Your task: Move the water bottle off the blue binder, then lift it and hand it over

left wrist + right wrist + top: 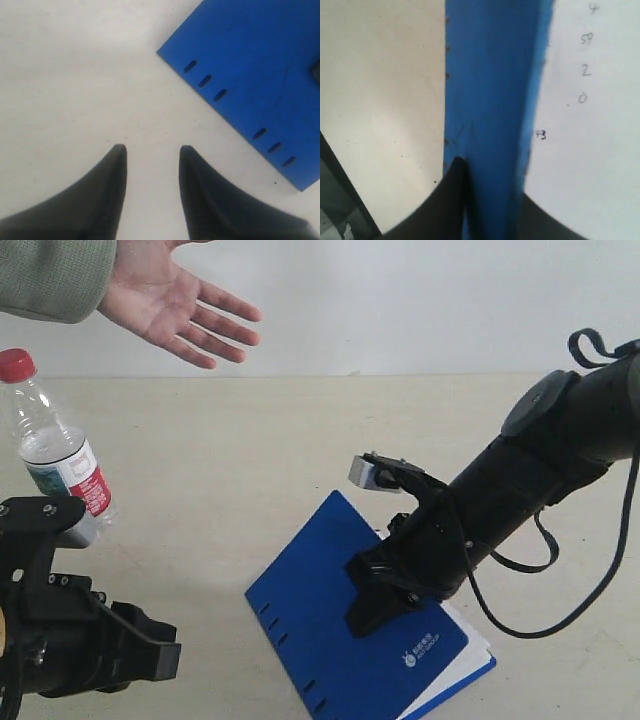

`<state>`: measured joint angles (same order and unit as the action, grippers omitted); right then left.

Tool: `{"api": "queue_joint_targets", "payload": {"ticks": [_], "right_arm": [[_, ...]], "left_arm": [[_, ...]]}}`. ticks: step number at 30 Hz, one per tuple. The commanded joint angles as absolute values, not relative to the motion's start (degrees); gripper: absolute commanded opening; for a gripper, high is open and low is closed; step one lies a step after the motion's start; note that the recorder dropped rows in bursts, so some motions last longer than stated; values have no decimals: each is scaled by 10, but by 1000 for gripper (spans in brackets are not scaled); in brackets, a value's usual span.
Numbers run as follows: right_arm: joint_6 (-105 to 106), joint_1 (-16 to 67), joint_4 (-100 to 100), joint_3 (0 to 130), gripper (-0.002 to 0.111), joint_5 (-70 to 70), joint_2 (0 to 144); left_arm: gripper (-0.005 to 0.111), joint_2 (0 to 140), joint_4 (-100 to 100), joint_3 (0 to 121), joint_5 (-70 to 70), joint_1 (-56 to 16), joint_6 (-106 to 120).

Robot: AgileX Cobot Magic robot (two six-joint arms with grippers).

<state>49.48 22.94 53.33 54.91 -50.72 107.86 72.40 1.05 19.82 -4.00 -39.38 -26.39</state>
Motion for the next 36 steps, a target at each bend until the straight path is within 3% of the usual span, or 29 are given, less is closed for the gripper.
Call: {"api": "queue_joint_targets", "payload": {"ticks": [1,5,7,10,12,14,20,27,31,34,36], "right_arm": [[521,232,524,566,0,-495,1078],[587,232,596,580,0,-524,1074],[609,232,623,584,0,-518,1069],[610,232,624,589,0,-505,1057],[611,225,625,589,0,-495,1042],[611,208,634,589,0,-489,1019],[619,129,677,589,0,-531,958],[637,109,701,589,0,-587,949],[639,112,687,589,0,-564,949],[636,112,681,589,0,-562,949],[636,112,683,589,0,-584,947]], "left_arm": [[33,720,26,197,-20,-398,-220],[30,720,43,197,0,-398,-194],[33,720,51,197,11,-398,-183],[61,719,40,213,-7,-398,-199],[87,714,21,232,-39,-400,-213],[103,709,21,248,-55,-400,-210],[103,666,-65,279,-90,-400,-175],[103,587,-291,242,-144,-391,-9],[96,564,-641,180,-133,-391,217],[85,549,-999,183,-255,-388,628],[85,547,-999,209,-283,-360,658]]}}
